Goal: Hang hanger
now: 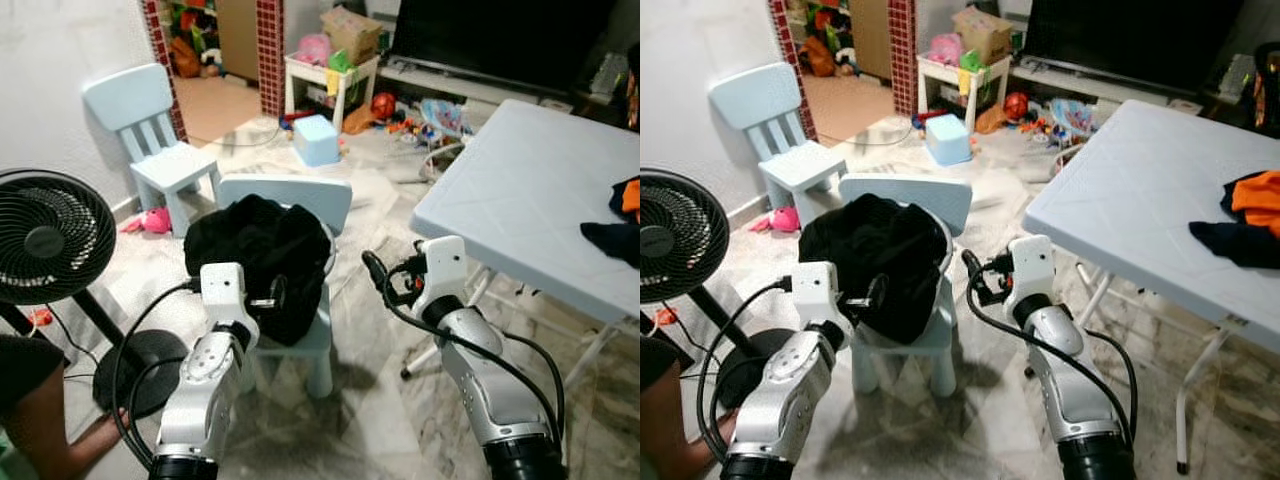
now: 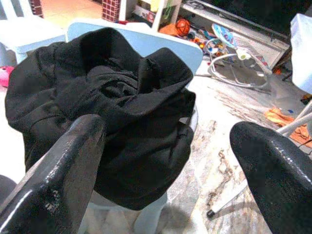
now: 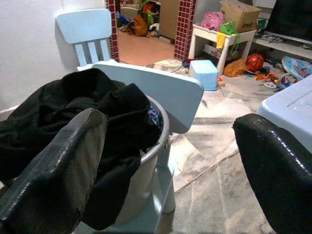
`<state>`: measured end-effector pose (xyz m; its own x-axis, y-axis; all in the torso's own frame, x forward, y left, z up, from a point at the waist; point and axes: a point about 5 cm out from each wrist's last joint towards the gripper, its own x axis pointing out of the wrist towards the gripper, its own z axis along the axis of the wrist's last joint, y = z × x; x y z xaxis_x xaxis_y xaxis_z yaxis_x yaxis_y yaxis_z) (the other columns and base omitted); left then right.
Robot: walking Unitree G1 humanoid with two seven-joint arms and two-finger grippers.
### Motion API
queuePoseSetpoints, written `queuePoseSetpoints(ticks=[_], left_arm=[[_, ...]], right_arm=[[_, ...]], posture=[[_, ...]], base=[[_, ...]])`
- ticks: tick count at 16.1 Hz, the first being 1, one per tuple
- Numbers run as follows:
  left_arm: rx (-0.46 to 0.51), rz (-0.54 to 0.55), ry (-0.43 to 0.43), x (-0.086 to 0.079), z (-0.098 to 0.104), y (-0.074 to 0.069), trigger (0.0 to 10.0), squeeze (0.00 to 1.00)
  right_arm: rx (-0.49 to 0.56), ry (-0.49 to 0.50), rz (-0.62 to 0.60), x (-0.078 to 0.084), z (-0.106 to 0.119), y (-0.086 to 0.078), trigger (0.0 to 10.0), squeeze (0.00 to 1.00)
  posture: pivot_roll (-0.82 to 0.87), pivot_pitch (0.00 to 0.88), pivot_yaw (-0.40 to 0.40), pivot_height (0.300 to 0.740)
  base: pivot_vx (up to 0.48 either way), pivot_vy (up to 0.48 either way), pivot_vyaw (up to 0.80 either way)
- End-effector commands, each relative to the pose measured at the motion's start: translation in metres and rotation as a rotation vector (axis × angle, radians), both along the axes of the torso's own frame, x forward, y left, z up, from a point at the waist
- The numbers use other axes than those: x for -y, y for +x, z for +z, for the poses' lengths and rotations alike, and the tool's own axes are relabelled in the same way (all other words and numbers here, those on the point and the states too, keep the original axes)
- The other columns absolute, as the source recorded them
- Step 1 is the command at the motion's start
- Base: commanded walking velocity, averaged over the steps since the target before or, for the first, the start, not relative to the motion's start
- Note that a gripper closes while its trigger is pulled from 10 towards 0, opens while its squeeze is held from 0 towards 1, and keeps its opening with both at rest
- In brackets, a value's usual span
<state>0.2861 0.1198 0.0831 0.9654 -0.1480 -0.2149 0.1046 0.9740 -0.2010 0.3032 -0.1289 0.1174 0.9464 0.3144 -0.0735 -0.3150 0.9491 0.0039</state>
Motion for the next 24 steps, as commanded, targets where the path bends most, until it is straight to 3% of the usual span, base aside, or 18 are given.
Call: queuePoseSetpoints(ticks=[1, 7, 16, 20, 21, 24], left_arm=[[0.017, 0.001, 0.003, 0.000, 0.004, 0.001, 10.0, 0.00], [0.008, 0.027, 0.025, -0.009, 0.001, -0.005, 10.0, 0.00], [-0.002, 0.021, 0.011, -0.005, 0.000, -0.006, 10.0, 0.00], [-0.043, 0.076, 0.073, -0.011, -0.003, -0.007, 10.0, 0.00], [-0.089, 0.134, 0.147, -0.019, -0.008, -0.008, 10.0, 0.00], [-0.176, 0.228, 0.217, -0.041, -0.016, -0.016, 10.0, 0.00]], right_arm=[[0.012, 0.000, 0.007, 0.000, 0.004, 0.002, 10.0, 0.00], [0.009, -0.002, 0.005, 0.001, 0.003, 0.002, 10.0, 0.00], [0.006, -0.004, 0.004, 0.000, 0.002, 0.001, 10.0, 0.00], [0.002, 0.000, 0.000, 0.001, 0.001, 0.001, 10.0, 0.00], [0.002, -0.003, -0.001, 0.002, 0.001, 0.000, 10.0, 0.00], [-0.004, -0.007, -0.009, 0.006, 0.000, -0.002, 10.0, 0.00]], posture=[[-0.06, 0.000, -0.057, 0.740], [-0.05, 0.000, -0.059, 0.740], [-0.05, 0.000, -0.053, 0.740], [-0.05, 0.000, -0.052, 0.740], [-0.05, 0.000, -0.050, 0.740], [-0.05, 0.000, -0.050, 0.740]], base=[[0.296, 0.000, 0.00], [0.321, 0.000, 0.00], [0.267, 0.000, 0.00], [0.000, 0.000, 0.00], [0.000, 0.000, 0.00], [0.000, 0.000, 0.00]])
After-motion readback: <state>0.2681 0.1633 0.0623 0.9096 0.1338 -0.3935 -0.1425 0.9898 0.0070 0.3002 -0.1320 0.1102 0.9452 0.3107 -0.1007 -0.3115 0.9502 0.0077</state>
